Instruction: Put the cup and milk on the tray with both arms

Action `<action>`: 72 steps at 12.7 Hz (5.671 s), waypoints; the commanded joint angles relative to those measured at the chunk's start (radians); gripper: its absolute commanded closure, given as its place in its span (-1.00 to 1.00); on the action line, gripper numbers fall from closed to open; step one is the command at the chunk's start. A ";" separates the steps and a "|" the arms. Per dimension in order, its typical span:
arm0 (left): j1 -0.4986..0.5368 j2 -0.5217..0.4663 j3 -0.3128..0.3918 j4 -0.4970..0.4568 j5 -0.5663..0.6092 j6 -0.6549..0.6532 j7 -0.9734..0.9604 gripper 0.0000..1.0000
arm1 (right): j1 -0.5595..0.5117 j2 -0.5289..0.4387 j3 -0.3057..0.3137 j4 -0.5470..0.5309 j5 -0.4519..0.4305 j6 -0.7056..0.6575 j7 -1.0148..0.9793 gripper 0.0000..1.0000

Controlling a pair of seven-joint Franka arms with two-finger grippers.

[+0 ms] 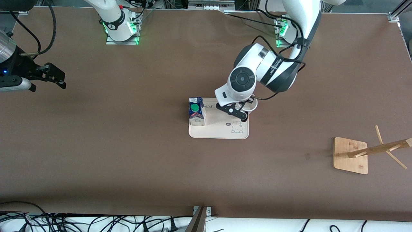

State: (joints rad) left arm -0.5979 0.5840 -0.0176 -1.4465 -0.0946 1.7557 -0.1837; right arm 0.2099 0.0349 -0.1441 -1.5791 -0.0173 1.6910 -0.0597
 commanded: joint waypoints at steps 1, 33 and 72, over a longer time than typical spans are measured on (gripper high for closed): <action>-0.016 0.068 0.011 0.067 -0.020 0.001 0.026 1.00 | -0.003 0.007 0.005 0.016 -0.004 0.001 0.001 -1.00; 0.270 -0.154 0.034 0.089 -0.004 -0.183 0.020 -1.00 | -0.006 0.007 0.005 0.016 -0.006 0.003 0.001 -1.00; 0.402 -0.398 0.228 0.043 0.090 -0.125 0.193 -1.00 | -0.003 0.006 0.006 0.014 -0.006 -0.005 0.001 -1.00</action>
State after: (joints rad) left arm -0.1823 0.2303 0.2088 -1.3501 -0.0340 1.6103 0.0240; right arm 0.2098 0.0353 -0.1442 -1.5790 -0.0173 1.6963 -0.0597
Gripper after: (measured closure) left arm 0.000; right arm 0.000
